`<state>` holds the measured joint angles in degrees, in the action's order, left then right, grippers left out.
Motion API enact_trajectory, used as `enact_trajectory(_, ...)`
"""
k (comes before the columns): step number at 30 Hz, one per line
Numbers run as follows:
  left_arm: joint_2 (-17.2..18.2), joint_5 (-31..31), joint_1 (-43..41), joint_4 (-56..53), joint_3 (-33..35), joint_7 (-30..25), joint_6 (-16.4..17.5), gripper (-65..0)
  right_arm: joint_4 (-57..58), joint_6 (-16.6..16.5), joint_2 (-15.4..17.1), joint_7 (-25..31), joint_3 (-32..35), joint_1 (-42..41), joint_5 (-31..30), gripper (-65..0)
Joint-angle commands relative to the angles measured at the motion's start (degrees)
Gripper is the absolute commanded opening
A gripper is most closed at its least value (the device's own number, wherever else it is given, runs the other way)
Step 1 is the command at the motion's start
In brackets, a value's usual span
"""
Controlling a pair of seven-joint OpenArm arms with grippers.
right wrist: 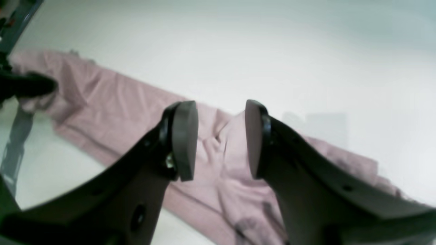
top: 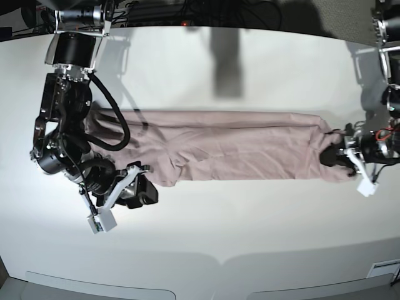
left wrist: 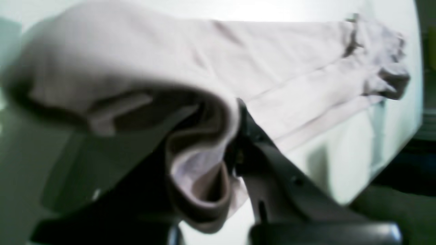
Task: Fold the T-shirt properly
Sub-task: 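Fold the strip's end with the left gripper toward the right gripper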
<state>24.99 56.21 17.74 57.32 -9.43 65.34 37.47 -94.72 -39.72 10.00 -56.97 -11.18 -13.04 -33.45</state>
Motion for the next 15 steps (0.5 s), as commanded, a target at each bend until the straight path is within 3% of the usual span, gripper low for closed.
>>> enact_trajectory(1, 0.0, 1.3, 1.3, 1.0, -0.3, -0.4, -0.2, -65.0, -1.1, -0.3, 0.3, 1.5, -0.1, -1.7, -0.5, -41.0)
enact_trajectory(15, -10.2, 0.7, 2.3, 8.5, -0.3, 3.5, -3.0, -65.0, -1.1, -0.3, 0.2, 1.3, -0.1, -2.8, 1.8, -41.0)
